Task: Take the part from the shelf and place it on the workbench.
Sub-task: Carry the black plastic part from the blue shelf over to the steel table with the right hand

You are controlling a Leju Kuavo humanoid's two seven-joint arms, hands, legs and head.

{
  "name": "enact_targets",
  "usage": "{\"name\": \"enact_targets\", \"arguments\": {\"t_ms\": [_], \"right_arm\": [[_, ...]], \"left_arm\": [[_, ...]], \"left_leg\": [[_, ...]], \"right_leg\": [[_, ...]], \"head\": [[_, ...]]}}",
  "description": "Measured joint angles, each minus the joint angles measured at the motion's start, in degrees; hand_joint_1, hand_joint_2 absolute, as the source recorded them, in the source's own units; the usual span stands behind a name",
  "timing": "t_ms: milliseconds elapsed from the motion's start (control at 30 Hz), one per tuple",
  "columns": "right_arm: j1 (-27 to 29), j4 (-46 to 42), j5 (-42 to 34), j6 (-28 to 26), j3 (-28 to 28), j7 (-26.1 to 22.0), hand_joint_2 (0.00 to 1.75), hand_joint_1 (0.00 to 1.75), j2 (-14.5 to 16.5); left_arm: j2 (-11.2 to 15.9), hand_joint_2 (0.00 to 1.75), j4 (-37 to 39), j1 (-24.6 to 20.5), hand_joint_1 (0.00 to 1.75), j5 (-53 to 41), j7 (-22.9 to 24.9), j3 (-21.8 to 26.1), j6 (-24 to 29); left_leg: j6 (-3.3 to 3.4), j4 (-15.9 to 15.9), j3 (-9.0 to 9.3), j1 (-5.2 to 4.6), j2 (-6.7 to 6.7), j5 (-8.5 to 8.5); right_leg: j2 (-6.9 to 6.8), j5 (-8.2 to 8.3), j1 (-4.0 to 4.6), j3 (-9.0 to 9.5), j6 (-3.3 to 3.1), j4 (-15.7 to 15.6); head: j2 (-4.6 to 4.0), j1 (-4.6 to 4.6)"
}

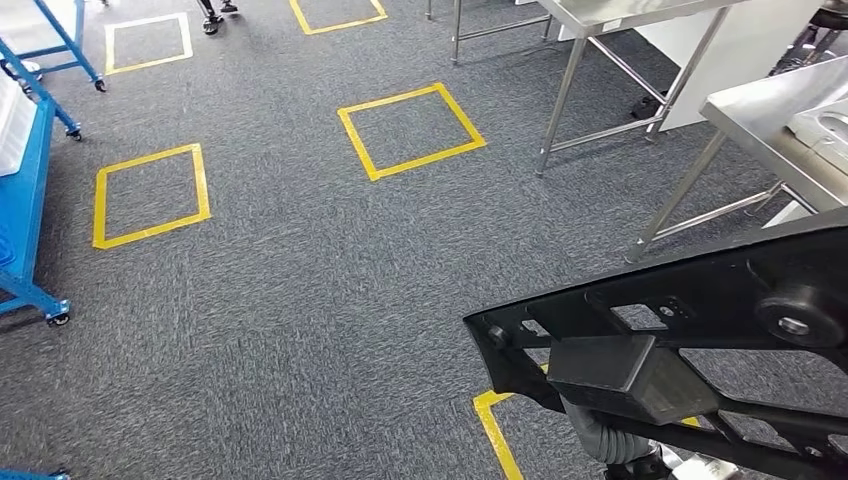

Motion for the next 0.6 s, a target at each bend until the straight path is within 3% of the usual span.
{"name": "enact_targets", "arguments": {"t_ms": [33,67,100,133,200,267,333,400,433,500,567,600], "right_arm": [[-0.01,0.00,0.01,0.02,-0.01,0.08,1.75,1.75,0.01],[-0.01,0.00,0.01,0.06,-0.01,0.17,1.75,1.75,0.01],[-0.03,0.00,0.02,0.10,-0.01,0.28,1.75,1.75,0.01],[-0.04,0.00,0.02,0.15,-0.02,0.36,1.75,1.75,0.01],[-0.08,0.00,0.02,0.19,-0.03,0.47,1.75,1.75,0.01],[-0.20,0.00,0.05,0.21,-0.04,0.64,1.75,1.75,0.01],[-0.20,-0.01,0.09,0.23,-0.05,0.81,1.75,1.75,0.01],[-0.08,-0.09,0.10,0.25,-0.08,0.87,1.75,1.75,0.01],[-0.11,-0.13,0.09,0.26,-0.09,0.87,1.75,1.75,0.01],[-0.14,-0.16,0.07,0.26,-0.10,0.87,1.75,1.75,0.01],[-0.05,-0.12,0.00,0.31,-0.11,0.87,1.75,1.75,0.01],[-0.01,-0.08,-0.05,0.39,-0.12,0.86,1.75,1.75,0.01]], "left_arm": [[0.00,1.75,0.00,-0.25,0.00,0.05,0.00,0.01,-0.05],[0.00,1.75,0.00,-0.47,0.00,0.08,0.00,0.01,-0.09],[0.00,1.75,0.00,-0.58,0.00,0.07,0.03,0.01,-0.13],[0.00,1.75,0.00,-0.57,0.00,0.04,0.09,0.01,-0.12],[0.00,1.75,0.00,-0.23,0.00,0.01,0.19,0.01,-0.11],[0.00,1.75,0.00,-0.01,0.00,0.01,0.20,0.01,-0.09],[-0.05,1.75,0.00,-0.09,0.00,-0.04,0.17,0.01,-0.09],[-0.14,1.75,0.00,-0.09,0.00,-0.14,0.20,0.01,-0.10],[-0.16,1.75,0.00,-0.03,0.00,-0.16,0.23,0.01,-0.10],[-0.16,1.75,0.00,0.14,0.00,-0.18,0.34,0.01,-0.11],[-0.15,1.75,0.00,0.24,0.00,-0.13,0.43,0.01,-0.13],[-0.15,1.75,0.00,0.27,0.00,-0.10,0.45,0.01,-0.11]], "left_leg": [[-0.05,3.51,-1.73,0.01,-0.27,-1.16],[-0.06,5.36,-2.72,0.01,-0.36,-1.23],[0.02,4.94,-2.70,0.01,-0.41,-0.06],[0.17,2.38,-1.75,0.03,-0.65,2.06],[0.55,-5.25,1.04,0.13,-3.04,6.39],[0.85,-9.60,2.36,0.14,-5.46,7.64],[1.36,-10.47,2.51,0.05,-5.20,7.52],[2.11,-11.29,2.97,0.23,-3.79,8.07],[2.40,-11.71,3.20,0.38,-2.99,8.33],[2.69,-12.02,3.36,0.29,-1.35,8.46],[2.67,-12.01,3.38,0.21,0.23,8.28],[2.58,-12.00,3.48,0.21,0.95,8.14]], "right_leg": [[0.64,-0.02,0.06,0.03,-0.08,0.01],[1.37,-0.03,0.11,0.09,-0.11,0.04],[2.19,-0.04,0.14,0.19,-0.10,0.09],[3.04,-0.07,0.14,0.31,-0.05,0.17],[4.58,-0.12,0.13,0.30,0.23,0.48],[5.84,0.04,-0.08,-0.33,0.89,0.80],[7.15,0.49,-0.31,-0.88,1.84,0.63],[5.91,0.07,-0.22,-1.31,2.49,1.24],[4.33,-1.08,-0.12,-2.15,2.74,3.01],[1.27,-4.75,-0.30,-5.40,3.26,9.85],[0.49,-6.73,-0.72,-8.33,3.80,15.84],[0.31,-6.18,-0.90,-8.38,3.99,16.04]], "head": [[0.00,0.00],[0.00,0.00],[0.00,0.00],[0.00,0.00],[0.00,0.01],[0.00,0.02],[0.00,0.01],[0.00,0.02],[0.00,0.02],[0.00,0.02],[0.00,0.02],[0.00,0.02]]}}
